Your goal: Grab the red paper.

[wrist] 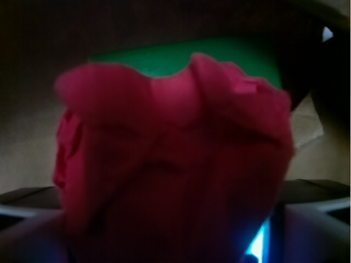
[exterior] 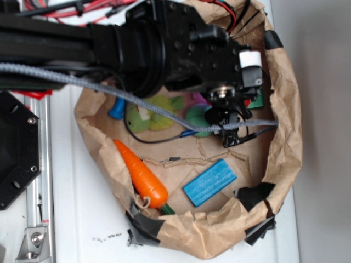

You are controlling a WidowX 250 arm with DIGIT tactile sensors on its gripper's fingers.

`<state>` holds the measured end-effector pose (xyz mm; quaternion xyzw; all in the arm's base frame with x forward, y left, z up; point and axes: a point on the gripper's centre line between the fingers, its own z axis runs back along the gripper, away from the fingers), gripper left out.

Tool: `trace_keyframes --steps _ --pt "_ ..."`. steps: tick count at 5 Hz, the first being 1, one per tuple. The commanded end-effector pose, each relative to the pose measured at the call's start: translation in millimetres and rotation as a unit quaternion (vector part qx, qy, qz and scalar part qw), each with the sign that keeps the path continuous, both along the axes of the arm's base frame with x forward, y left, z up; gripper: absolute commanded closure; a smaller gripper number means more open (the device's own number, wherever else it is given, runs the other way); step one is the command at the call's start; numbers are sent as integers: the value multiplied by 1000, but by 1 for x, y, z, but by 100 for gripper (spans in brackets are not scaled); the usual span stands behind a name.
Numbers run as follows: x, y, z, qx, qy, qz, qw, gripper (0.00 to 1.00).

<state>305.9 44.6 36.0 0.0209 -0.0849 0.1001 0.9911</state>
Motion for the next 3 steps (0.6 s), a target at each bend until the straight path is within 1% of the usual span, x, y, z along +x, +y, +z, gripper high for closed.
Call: trace_keyframes --steps 1,2,3 --pt "-24 30 100 -21 -55 -10 998 100" --pt "-36 24 118 -21 -61 -23 998 100" --pt "-44 13 135 16 -58 -41 997 100"
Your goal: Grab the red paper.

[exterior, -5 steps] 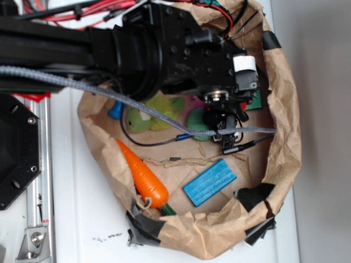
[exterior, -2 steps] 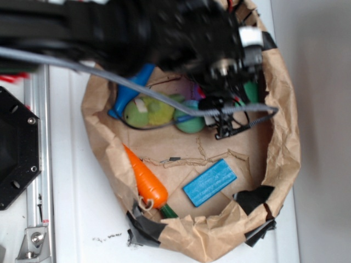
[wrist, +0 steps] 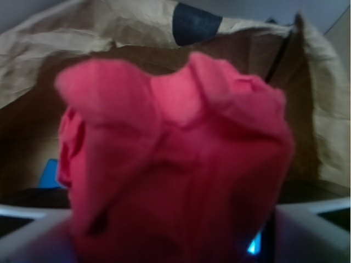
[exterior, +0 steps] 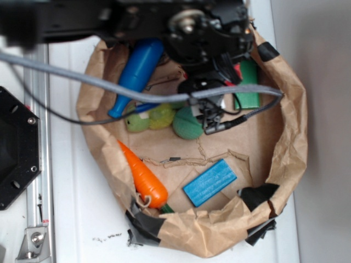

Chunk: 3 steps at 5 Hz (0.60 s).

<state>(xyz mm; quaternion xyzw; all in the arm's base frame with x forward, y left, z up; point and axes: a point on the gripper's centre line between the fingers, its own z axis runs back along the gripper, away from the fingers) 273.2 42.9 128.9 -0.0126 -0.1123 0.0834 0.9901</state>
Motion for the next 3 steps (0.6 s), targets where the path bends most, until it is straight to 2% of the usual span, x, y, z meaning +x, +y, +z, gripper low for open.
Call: trace_keyframes --steps 1,2,3 --pt "-19 -4 50 57 -9 -53 997 100" --pt "-24 -10 48 55 -10 -71 996 100" --pt "-18 -2 39 65 5 -62 996 100"
